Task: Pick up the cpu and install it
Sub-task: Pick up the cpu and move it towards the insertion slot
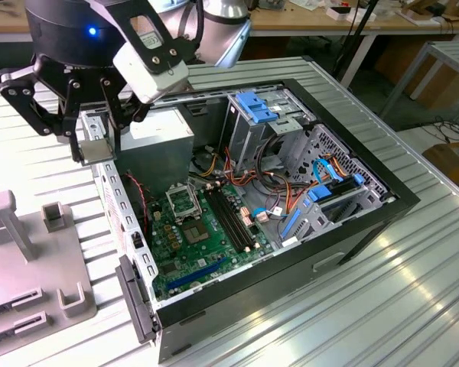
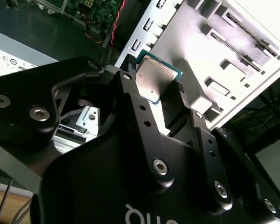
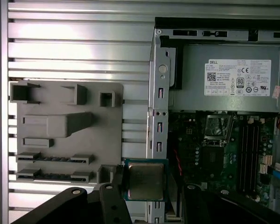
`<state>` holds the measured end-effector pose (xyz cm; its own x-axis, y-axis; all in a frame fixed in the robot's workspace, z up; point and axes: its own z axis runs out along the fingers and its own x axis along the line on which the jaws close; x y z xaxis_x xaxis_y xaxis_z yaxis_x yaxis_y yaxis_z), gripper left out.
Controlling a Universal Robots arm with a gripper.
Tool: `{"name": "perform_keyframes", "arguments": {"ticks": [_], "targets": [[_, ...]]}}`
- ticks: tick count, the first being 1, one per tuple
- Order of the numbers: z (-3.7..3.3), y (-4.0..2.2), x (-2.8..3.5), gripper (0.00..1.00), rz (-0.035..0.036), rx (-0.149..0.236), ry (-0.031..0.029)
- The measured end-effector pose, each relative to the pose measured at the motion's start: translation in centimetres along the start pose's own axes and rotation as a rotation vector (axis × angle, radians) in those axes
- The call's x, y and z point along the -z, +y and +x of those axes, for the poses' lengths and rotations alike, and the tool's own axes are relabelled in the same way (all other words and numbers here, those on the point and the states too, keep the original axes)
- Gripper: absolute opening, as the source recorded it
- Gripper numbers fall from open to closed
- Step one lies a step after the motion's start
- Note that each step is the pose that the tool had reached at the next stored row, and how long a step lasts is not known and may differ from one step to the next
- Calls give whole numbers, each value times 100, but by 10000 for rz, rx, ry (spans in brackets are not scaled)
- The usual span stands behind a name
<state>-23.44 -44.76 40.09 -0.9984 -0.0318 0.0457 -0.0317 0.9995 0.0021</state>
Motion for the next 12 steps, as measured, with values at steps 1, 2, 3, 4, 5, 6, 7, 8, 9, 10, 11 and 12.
{"name": "perform_keyframes", "arguments": {"ticks": [1, 2, 3, 4, 5, 6, 7, 8, 9, 10, 11, 12], "targets": [[-16, 0, 1, 47, 0, 0, 0], [-28, -1, 2, 47, 1, 0, 1], [-41, -1, 2, 47, 1, 0, 1], [-51, -2, 2, 47, 0, 0, 1], [-58, -3, 1, 47, -1, 0, 0], [-63, -5, 1, 47, -1, 0, 0], [-73, -6, 1, 47, -1, 0, 0], [-85, -6, 0, 47, 0, -1, 0], [-95, -7, 0, 47, 0, -1, 1], [-105, -7, 0, 47, 0, -1, 0], [-117, -8, 0, 47, 0, -1, 0], [-126, -8, -1, 47, 0, -1, 0]]}}
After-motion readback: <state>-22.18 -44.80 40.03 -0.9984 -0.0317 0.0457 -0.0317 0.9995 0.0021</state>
